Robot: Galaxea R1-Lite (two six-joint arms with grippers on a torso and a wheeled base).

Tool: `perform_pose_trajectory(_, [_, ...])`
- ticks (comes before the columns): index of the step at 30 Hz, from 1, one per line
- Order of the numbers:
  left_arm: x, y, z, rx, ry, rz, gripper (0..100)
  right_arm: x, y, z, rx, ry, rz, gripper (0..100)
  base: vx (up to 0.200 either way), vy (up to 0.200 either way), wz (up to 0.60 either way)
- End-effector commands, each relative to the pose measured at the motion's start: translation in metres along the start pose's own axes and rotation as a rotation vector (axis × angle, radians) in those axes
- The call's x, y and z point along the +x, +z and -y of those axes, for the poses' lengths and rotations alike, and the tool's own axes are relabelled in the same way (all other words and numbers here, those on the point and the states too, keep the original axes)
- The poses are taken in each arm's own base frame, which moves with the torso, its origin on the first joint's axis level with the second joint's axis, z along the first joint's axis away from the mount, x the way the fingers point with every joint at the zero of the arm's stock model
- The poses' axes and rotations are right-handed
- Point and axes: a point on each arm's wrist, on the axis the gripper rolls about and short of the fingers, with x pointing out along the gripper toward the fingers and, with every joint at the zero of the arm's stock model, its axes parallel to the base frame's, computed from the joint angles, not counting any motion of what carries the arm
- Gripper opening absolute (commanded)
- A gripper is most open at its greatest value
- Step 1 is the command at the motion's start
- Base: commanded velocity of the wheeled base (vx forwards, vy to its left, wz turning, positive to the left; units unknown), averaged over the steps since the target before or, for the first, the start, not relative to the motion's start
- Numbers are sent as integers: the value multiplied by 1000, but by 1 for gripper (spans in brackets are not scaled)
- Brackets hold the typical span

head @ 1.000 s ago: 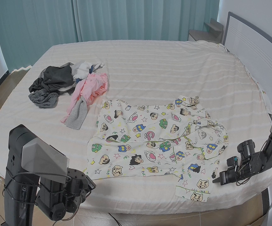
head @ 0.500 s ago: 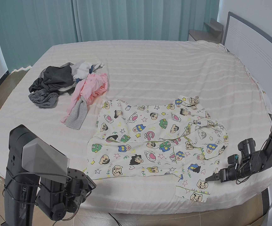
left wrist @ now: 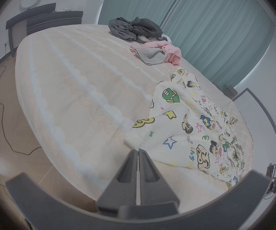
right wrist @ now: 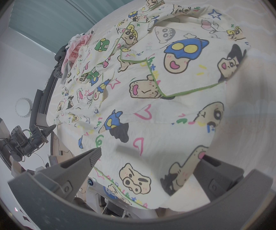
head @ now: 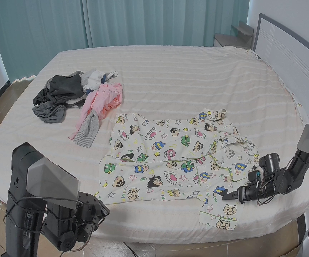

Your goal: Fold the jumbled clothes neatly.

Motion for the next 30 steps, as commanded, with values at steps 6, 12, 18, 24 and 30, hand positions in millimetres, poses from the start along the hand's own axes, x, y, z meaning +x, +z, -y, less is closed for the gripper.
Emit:
perform_pose_trajectory(6, [1, -2, 0, -1, -5, 3, 0, 18, 4, 2, 33, 5, -14, 0, 0, 0, 0])
perform_pose_trajectory(12, [1, -2, 0, 4, -6, 3, 0, 16, 0, 3, 35, -30, -20, 0, 0, 0, 0])
perform_pose_trajectory(18, [-1, -3, 0, 12, -7, 0, 0, 8, -5, 3, 28, -41, -26, 0, 0, 0, 0])
perform_pose_trajectory(24, [-4, -4, -3, 38, 7, -10, 0, 3, -16, 10, 11, -68, -60, 0, 0, 0, 0])
perform_pose_trajectory(30, [-6, -4, -5, 48, 16, -17, 0, -2, -28, 15, -8, -77, -94, 0, 0, 0, 0])
